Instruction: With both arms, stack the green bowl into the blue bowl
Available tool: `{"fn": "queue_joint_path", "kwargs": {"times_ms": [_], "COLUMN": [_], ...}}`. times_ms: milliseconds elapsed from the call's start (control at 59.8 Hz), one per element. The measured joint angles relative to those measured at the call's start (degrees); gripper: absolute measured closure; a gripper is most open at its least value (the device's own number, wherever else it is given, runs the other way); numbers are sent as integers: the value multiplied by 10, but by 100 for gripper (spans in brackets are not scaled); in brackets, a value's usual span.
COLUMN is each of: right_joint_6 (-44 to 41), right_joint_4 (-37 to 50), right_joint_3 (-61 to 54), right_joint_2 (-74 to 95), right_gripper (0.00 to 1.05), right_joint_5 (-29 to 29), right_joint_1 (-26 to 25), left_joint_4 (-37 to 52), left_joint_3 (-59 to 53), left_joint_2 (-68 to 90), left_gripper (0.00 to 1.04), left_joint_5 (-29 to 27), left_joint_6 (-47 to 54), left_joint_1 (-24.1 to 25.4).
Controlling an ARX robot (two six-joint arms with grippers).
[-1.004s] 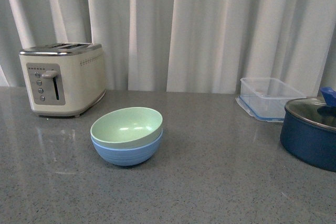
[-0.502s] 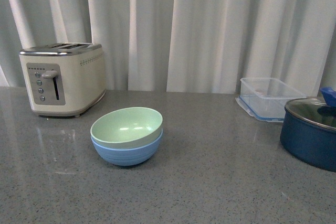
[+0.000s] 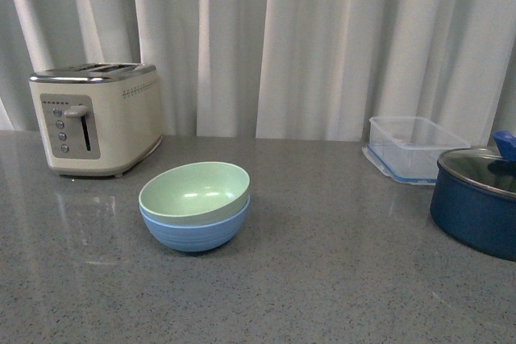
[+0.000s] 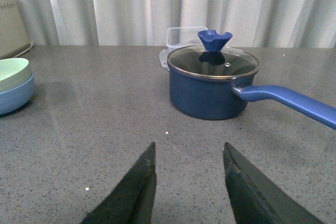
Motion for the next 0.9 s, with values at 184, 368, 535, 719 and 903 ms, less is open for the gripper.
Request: {"fn": "queue_joint_path", "kwargs": {"times_ms": [184, 368, 535, 719, 903], "right_joint_6": [0, 0, 0, 0, 0], "right_joint_4": [0, 0, 0, 0, 0], "right_joint_3": [0, 0, 0, 0, 0], "right_joint_2": [0, 0, 0, 0, 0], "right_gripper": [23, 10, 10, 10, 10], "right_joint_5": [0, 0, 0, 0, 0], "right_joint_1": [0, 0, 0, 0, 0], "left_joint_4": [0, 0, 0, 0, 0], "left_joint_3": [0, 0, 0, 0, 0], "left_joint_2": [0, 0, 0, 0, 0], "left_gripper": [7, 7, 7, 7, 7], "left_joint_5": [0, 0, 0, 0, 0], "left_joint_6": [0, 0, 0, 0, 0], "left_joint_1": [0, 0, 0, 0, 0]}}
